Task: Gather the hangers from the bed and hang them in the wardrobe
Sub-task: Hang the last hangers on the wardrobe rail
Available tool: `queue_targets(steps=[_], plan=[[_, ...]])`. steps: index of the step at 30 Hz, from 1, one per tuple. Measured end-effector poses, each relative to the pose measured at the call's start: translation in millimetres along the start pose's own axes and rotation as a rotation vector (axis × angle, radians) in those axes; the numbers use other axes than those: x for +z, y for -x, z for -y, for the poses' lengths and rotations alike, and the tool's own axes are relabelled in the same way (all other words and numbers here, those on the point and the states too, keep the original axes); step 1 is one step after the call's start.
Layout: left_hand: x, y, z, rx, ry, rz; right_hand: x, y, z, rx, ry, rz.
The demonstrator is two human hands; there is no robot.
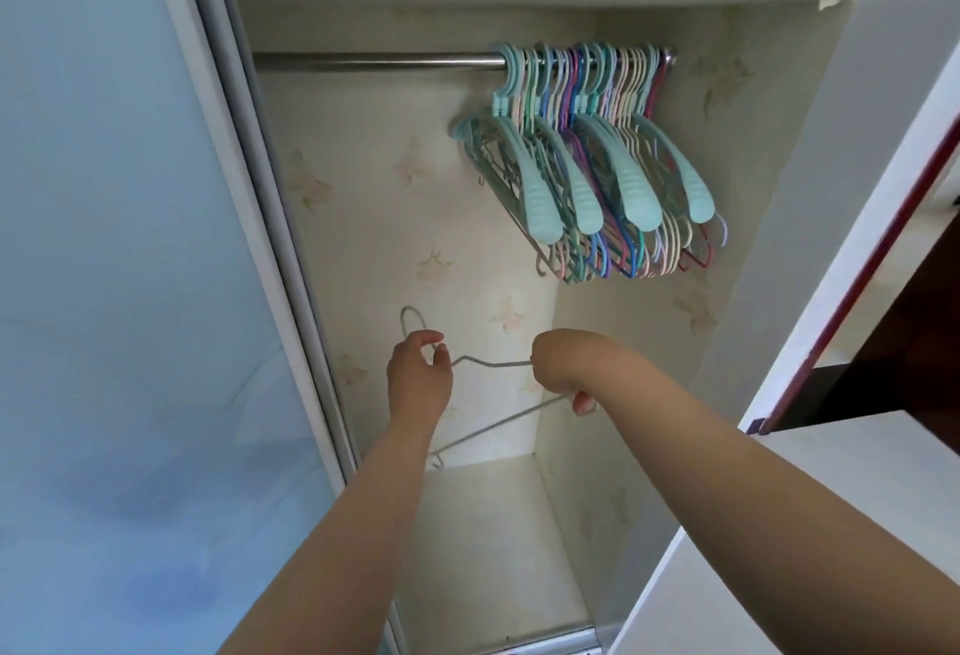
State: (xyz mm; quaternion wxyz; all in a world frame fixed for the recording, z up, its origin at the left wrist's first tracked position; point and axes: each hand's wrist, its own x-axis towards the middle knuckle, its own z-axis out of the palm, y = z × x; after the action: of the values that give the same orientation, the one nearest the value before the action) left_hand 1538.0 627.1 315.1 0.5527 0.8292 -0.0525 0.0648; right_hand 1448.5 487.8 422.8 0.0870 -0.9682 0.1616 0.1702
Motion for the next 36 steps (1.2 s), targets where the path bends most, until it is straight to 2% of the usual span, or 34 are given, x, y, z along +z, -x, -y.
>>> queue_targets(steps=[2, 4, 6, 8, 9, 12, 15, 19, 24, 27, 31, 34, 36], plan=[[-1.3, 4.1, -3.4, -0.055, 0.122, 0.007, 0.5, 1.6, -6.6, -0.024, -0.184, -0.014], [-3.3, 7.7, -8.8, -0.124, 0.211, 0.04, 2.3, 3.4, -11.9, -0.03, -0.347, 0.072], [-6.3, 11.8, -13.2, -0.187, 0.289, 0.107, 4.7, 9.0, -13.7, -0.045, -0.626, 0.172], [-9.9, 18.1, -16.0, -0.219, 0.328, 0.138, 8.2, 16.0, -13.4, -0.078, -0.887, 0.183], [-12.3, 21.8, -17.4, -0.218, 0.343, 0.13, 10.3, 19.7, -12.2, -0.11, -0.933, 0.164], [-19.3, 27.9, -20.0, -0.204, 0.378, 0.063, 15.9, 24.4, -2.8, -0.218, -0.871, 0.053], [-27.9, 30.9, -20.0, -0.231, 0.396, 0.036, 13.1, 28.7, 8.1, -0.294, -0.863, -0.165], [-40.2, 27.5, -23.3, -0.243, 0.42, 0.024, -4.3, 34.5, 21.3, -0.346, -1.012, -0.458], [-53.8, 6.2, -38.9, -0.193, 0.429, 0.074, -44.2, 23.8, 37.9, -0.357, -1.121, -0.667], [-59.5, -3.4, -49.2, -0.175, 0.447, 0.11, -69.3, 9.4, 49.7, -0.334, -1.115, -0.707], [-64.4, -10.7, -53.7, -0.149, 0.444, 0.175, -90.4, -15.8, 66.8, -0.327, -1.172, -0.626], [-67.3, -16.6, -49.6, -0.149, 0.42, 0.208, -91.2, -36.5, 73.1, -0.224, -1.198, -0.519], [-67.8, -20.4, -45.2, -0.154, 0.384, 0.236, -86.5, -44.6, 74.6, -0.149, -1.165, -0.527]])
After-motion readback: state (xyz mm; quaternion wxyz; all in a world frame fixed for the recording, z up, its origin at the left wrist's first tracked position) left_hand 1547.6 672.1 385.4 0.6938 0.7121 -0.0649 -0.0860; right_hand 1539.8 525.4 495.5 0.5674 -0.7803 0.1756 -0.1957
